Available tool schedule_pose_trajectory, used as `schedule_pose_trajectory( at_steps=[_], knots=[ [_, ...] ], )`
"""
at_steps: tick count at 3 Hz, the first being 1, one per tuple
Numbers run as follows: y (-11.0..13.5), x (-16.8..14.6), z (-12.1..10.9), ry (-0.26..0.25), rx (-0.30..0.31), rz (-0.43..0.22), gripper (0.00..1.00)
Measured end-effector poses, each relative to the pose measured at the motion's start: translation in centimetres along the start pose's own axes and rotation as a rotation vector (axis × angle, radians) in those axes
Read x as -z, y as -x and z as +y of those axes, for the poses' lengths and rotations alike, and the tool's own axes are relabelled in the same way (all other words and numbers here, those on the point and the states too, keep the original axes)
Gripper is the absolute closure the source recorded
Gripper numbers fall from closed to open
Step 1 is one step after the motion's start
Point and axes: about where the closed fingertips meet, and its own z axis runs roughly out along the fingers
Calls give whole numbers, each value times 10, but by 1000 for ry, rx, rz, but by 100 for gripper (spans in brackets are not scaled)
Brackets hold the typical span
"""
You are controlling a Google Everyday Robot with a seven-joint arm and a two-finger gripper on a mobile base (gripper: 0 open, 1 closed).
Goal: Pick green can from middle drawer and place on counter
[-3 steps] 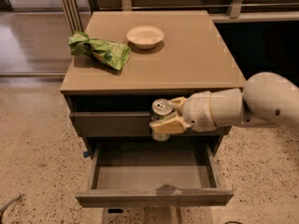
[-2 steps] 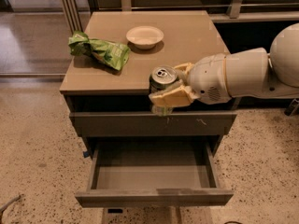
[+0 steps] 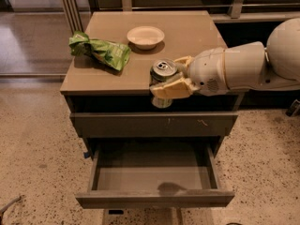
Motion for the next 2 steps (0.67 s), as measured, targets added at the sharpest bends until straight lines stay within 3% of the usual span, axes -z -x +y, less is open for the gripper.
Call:
schedule_pose_trajectory(
  at_steps=[1, 2],
  knots=[
    [0, -18, -62, -25, 17, -36, 100],
    [1, -33, -101, -30, 1, -33, 100]
  ],
)
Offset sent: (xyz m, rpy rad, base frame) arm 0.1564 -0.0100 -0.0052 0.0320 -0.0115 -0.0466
